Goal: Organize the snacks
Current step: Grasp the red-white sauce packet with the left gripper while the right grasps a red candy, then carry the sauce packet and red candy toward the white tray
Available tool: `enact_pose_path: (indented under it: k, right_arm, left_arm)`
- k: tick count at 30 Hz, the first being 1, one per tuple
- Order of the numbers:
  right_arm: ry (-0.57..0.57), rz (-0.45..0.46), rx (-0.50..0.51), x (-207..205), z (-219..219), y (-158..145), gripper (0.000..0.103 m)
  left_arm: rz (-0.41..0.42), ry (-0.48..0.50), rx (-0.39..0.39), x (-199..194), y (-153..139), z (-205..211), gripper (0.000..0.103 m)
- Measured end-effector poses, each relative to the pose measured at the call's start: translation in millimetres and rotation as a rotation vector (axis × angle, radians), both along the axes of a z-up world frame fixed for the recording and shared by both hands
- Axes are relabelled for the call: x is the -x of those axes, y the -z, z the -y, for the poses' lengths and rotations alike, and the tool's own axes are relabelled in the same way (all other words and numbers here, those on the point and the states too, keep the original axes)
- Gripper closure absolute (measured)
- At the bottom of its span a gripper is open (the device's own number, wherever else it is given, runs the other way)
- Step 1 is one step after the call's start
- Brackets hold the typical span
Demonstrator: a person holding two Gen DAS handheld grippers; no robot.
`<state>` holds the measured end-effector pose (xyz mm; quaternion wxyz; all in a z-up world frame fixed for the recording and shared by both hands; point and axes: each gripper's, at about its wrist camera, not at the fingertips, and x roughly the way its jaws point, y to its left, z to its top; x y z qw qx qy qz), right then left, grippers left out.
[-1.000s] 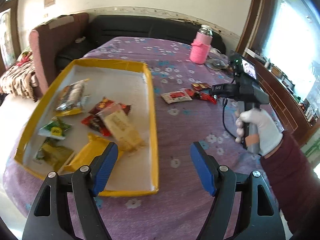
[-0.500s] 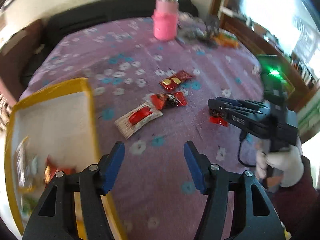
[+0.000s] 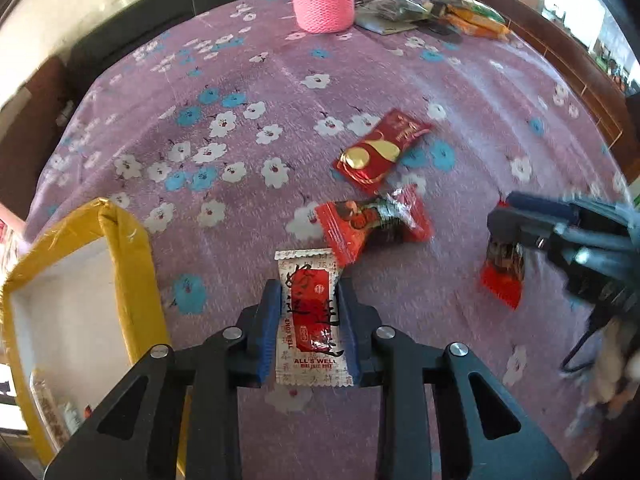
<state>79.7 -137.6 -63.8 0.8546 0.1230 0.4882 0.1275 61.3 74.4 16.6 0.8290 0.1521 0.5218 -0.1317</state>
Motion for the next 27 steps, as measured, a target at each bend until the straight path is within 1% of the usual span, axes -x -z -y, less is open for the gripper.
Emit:
enact_pose_path:
  k: [1, 4, 5, 7, 9, 12, 14, 15, 16, 18, 19, 20, 22, 25, 27]
  right_arm:
    - [-0.002, -0.018, -0.065, -1.5, 6.9, 0.3, 0.058]
    - [0.015, -0.055, -0.183, -5.0, 22.9, 3.4, 0.058]
    - [0.016, -0.06, -0.193, -5.0, 23.9, 3.7, 0.058]
    - [0.018, -0.054, -0.172, -2.9, 20.3, 2.9, 0.057]
    - [0.007, -0.033, -0.1, 2.5, 6.6, 0.0, 0.056]
    - [-0.021, 0.002, 0.024, 12.3, -18.6, -5.1, 0.049]
    - [-0.031, 0.008, 0.056, 16.1, -27.0, -6.4, 0.049]
    - [-0.028, 0.007, 0.036, 15.8, -25.2, -7.3, 0.05]
    - [-0.011, 0.003, -0.007, 15.2, -18.8, -9.0, 0.051]
    - [0.042, -0.01, -0.026, 12.8, -4.0, -10.6, 0.051]
    - [0.069, -0.027, -0.026, 10.9, 4.8, -9.6, 0.049]
    - [0.094, -0.063, -0.05, 8.4, 15.0, -6.7, 0.049]
    - [0.11, -0.104, -0.111, 6.1, 23.3, -3.7, 0.049]
    - [0.082, -0.12, -0.12, 10.1, 15.6, -3.5, 0.049]
    - [0.057, -0.114, -0.098, 11.6, 3.8, -2.7, 0.049]
  left_arm:
    - [0.015, 0.003, -0.01, 7.3, -0.2, 0.4, 0.078]
    - [0.024, -0.02, 0.008, 19.2, -0.6, -6.1, 0.078]
    - [0.032, -0.029, 0.01, 23.2, -1.6, -8.2, 0.078]
    - [0.048, -0.055, 0.02, 31.2, -4.9, -13.0, 0.078]
    - [0.054, -0.075, 0.048, 38.2, -9.7, -17.6, 0.078]
    - [0.058, -0.102, 0.068, 46.9, -9.6, -20.4, 0.078]
    - [0.057, -0.116, 0.093, 53.4, -10.6, -22.2, 0.078]
    - [0.057, -0.122, 0.112, 56.4, -11.1, -23.0, 0.078]
    - [0.058, -0.128, 0.134, 61.4, -12.8, -23.7, 0.078]
    - [0.065, -0.138, 0.158, 68.1, -15.2, -23.3, 0.078]
    - [0.072, -0.145, 0.172, 73.8, -17.5, -23.4, 0.078]
    - [0.077, -0.147, 0.181, 76.4, -18.7, -23.5, 0.078]
    - [0.093, -0.151, 0.202, 85.3, -23.2, -22.3, 0.078]
    - [0.113, -0.165, 0.21, 94.7, -25.1, -20.7, 0.078]
    - [0.118, -0.172, 0.202, 97.6, -23.2, -19.4, 0.078]
